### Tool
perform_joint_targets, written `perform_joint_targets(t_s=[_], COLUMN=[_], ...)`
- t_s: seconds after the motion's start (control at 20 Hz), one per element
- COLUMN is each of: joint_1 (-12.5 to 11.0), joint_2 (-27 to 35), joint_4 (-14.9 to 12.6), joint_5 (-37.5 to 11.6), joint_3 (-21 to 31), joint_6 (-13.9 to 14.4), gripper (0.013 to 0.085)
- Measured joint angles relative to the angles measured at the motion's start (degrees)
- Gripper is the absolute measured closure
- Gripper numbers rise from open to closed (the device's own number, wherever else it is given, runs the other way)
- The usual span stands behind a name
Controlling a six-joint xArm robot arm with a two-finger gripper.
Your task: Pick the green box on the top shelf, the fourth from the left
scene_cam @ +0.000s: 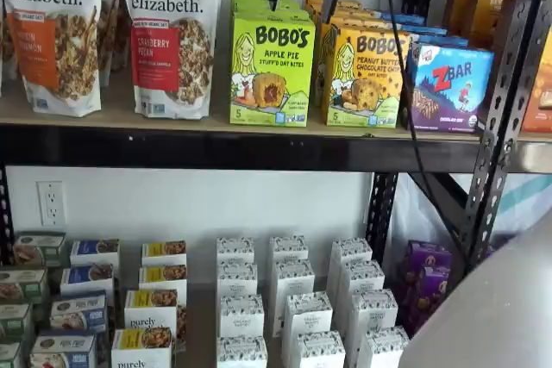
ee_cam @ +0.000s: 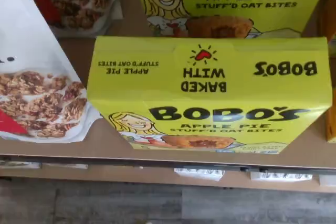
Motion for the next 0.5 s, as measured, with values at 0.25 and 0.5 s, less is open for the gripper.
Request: perform_joint_targets(t_s=[0.25,0.5], joint_1=[0.6,1.0], joint_2=[1.7,3.2], joint_4=[-0.5,-1.1], joint_5=[0.5,0.3], joint_3=[-1.7,-3.3], joint_6=[0.5,0.9], gripper=[0.013,0.013])
